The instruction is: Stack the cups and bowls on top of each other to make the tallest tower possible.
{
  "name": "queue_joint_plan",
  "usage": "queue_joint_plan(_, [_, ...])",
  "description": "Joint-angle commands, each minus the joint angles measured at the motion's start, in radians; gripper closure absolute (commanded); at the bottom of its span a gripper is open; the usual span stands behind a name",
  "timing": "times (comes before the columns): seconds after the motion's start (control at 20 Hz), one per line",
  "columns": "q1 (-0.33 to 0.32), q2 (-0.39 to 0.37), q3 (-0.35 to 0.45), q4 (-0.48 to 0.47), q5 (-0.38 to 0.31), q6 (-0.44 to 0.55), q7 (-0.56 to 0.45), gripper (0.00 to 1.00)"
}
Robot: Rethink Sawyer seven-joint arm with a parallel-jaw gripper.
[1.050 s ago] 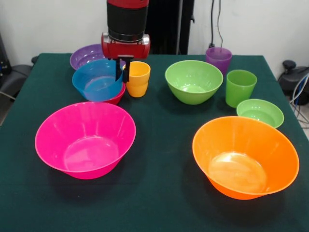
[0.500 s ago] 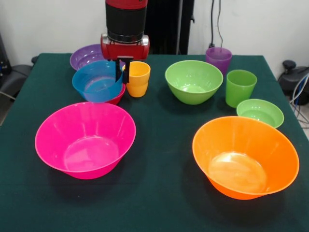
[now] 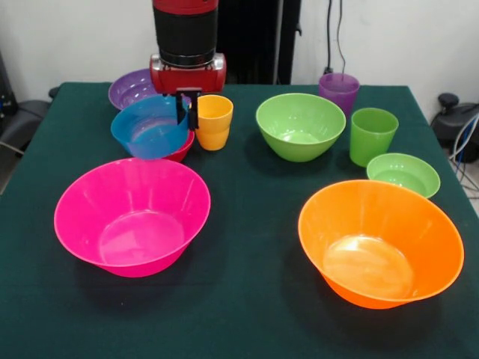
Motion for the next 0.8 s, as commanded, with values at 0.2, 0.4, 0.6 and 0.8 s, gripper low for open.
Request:
queue_joint_plan(0.2, [-0.069, 0.085, 0.134, 0.018, -0.114, 0.185, -0.287, 1.00])
queue_joint_plan(0.4, [-0.104, 0.104, 0.175, 0.037, -0.115, 0.183, -0.285, 1.00])
queue_joint_plan(0.6, [-0.111, 0.111, 0.172, 0.024, -0.166, 0.198, -0.293, 1.00])
queue_joint_plan(0.8, [-0.070, 0.124, 0.125, -0.028, -0.259, 0.219, -0.270, 1.00])
